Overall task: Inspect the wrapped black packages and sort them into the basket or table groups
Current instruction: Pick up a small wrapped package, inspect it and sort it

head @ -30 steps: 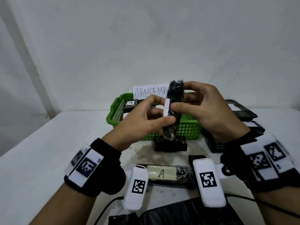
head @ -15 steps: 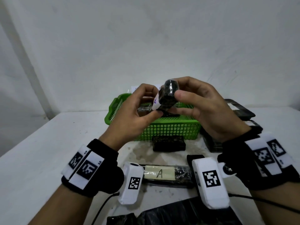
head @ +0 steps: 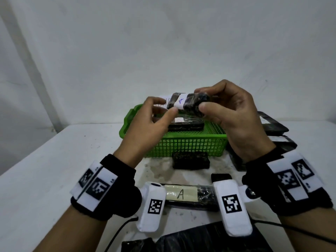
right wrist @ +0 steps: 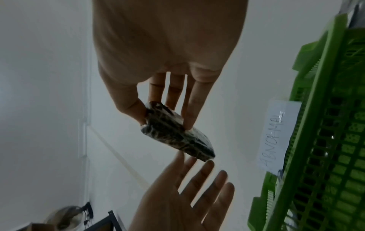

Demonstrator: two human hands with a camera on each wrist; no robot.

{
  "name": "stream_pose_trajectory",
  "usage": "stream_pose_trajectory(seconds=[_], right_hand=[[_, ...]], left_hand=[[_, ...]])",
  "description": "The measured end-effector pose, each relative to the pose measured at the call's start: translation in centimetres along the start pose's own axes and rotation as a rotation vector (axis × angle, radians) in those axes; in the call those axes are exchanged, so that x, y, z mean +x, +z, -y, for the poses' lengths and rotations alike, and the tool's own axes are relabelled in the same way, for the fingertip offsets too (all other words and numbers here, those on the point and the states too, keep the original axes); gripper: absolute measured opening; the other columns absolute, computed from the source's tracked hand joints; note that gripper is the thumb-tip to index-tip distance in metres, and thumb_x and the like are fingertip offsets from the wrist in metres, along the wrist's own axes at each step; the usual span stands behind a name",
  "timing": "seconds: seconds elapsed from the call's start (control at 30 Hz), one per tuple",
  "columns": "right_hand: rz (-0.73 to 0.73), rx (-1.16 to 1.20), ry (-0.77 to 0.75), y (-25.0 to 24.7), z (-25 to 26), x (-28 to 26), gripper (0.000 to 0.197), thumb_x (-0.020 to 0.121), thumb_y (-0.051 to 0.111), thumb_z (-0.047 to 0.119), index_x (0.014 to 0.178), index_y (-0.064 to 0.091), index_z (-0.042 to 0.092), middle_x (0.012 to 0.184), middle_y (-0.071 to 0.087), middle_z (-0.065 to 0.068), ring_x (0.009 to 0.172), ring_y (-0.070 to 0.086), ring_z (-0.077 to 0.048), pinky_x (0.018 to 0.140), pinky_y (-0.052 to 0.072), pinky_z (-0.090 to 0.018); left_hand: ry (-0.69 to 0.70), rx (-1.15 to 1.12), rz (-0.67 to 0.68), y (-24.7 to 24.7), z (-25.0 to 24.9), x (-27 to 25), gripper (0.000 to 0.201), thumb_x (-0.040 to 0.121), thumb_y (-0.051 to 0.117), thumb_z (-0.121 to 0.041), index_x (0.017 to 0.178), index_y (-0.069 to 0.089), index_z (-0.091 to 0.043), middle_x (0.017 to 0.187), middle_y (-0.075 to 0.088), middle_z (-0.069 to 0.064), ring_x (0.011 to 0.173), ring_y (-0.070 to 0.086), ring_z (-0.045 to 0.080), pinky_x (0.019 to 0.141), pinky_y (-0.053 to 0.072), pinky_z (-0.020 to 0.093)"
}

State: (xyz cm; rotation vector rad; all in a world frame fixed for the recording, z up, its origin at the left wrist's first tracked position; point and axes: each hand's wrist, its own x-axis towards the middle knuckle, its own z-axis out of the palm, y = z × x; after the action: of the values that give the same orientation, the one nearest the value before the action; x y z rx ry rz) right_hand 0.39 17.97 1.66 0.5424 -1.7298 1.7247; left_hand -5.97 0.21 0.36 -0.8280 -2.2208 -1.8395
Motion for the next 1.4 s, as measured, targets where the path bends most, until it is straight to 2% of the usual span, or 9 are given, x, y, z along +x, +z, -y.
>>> stream_pose_trajectory(seconds=[0.13,0.37,0.5,0.6,0.7,0.9,1.07,1.23,1.4], right_hand=[[0.12,-0.238,-0.033,0.4,-0.4,-0.5,0.025,0.078,0.076,0.009,0.101,0.068,0.015,0.107,0.074,-0.002,0.109,0.069,-0.016,0.09,0.056,-0.03],[-0.082,0.008,0.242,0.0,-0.7,0.0,0.043,0.088,0.072,0.017,0.127,0.053,0.017,0.116,0.067,-0.002,0.098,0.07,-0.01,0.073,0.059,-0.028],[0.013,-0.054,0.361,-0.4,-1.3,0.0,0.058,0.085,0.074,0.015,0.138,0.051,0.02,0.115,0.07,-0.004,0.092,0.072,-0.009,0.073,0.056,-0.027],[0.007,-0.055,0.342,-0.3,-1.2,0.0,0.058,0.072,0.069,0.014,0.128,0.057,0.022,0.09,0.068,-0.003,0.078,0.068,-0.012,0.065,0.055,-0.025],[-0.024,-0.098,0.284,0.0,-1.2,-0.1,0.047,0.075,0.068,0.008,0.119,0.059,0.021,0.082,0.065,-0.005,0.069,0.066,-0.011,0.061,0.053,-0.024],[0.031,-0.126,0.242,-0.4,-0.6,0.0,0.049,0.082,0.073,-0.003,0.123,0.057,0.017,0.087,0.068,0.001,0.07,0.069,-0.009,0.063,0.053,-0.022],[0.179,-0.032,0.181,-0.7,0.7,0.0,0.036,0.085,0.066,0.018,0.121,0.063,0.017,0.105,0.073,0.001,0.101,0.071,-0.015,0.086,0.057,-0.031],[0.252,-0.058,0.097,-0.1,1.2,-0.4,0.019,0.083,0.067,0.006,0.101,0.07,0.009,0.093,0.074,-0.002,0.088,0.07,-0.012,0.076,0.054,-0.023],[0.216,-0.118,0.017,0.3,1.5,-0.4,0.022,0.074,0.073,0.002,0.091,0.071,0.016,0.081,0.07,0.001,0.08,0.069,-0.011,0.072,0.054,-0.022]], left_hand=[[-0.219,-0.355,0.208,-0.1,-1.3,-0.3,0.061,0.079,0.06,-0.051,0.124,0.057,-0.01,0.09,0.071,0.01,0.073,0.07,0.021,0.069,0.061,0.032],[-0.128,-0.356,0.3,-0.5,-1.1,-0.5,0.059,0.084,0.069,-0.004,0.135,0.046,-0.023,0.081,0.072,0.001,0.079,0.071,0.02,0.071,0.06,0.031],[-0.086,-0.248,0.416,0.0,-0.9,-0.8,0.06,0.085,0.069,0.007,0.132,0.044,-0.02,0.089,0.068,0.002,0.08,0.068,0.019,0.074,0.058,0.031],[-0.093,-0.166,0.442,0.2,-0.7,-0.7,0.059,0.078,0.079,0.001,0.121,0.046,-0.021,0.096,0.068,0.004,0.074,0.066,0.013,0.075,0.055,0.03],[-0.07,-0.13,0.457,0.4,-0.6,-0.8,0.052,0.079,0.078,-0.001,0.116,0.046,-0.019,0.094,0.069,-0.002,0.074,0.064,0.009,0.077,0.053,0.028],[0.0,-0.061,0.443,0.6,-0.4,-0.9,0.049,0.082,0.08,-0.012,0.116,0.047,-0.023,0.089,0.069,-0.011,0.081,0.063,0.008,0.078,0.053,0.025],[0.158,0.052,0.263,0.4,-0.5,-0.8,0.047,0.079,0.081,-0.006,0.114,0.052,-0.02,0.1,0.068,-0.003,0.091,0.07,0.009,0.081,0.056,0.022],[0.393,0.302,0.12,0.5,-0.2,-0.6,0.04,0.079,0.08,-0.007,0.111,0.058,-0.016,0.104,0.066,-0.005,0.098,0.066,0.011,0.086,0.056,0.033],[0.436,0.286,0.098,0.3,0.1,-0.4,0.035,0.078,0.079,-0.004,0.104,0.061,-0.016,0.098,0.065,-0.009,0.091,0.063,0.005,0.083,0.055,0.027]])
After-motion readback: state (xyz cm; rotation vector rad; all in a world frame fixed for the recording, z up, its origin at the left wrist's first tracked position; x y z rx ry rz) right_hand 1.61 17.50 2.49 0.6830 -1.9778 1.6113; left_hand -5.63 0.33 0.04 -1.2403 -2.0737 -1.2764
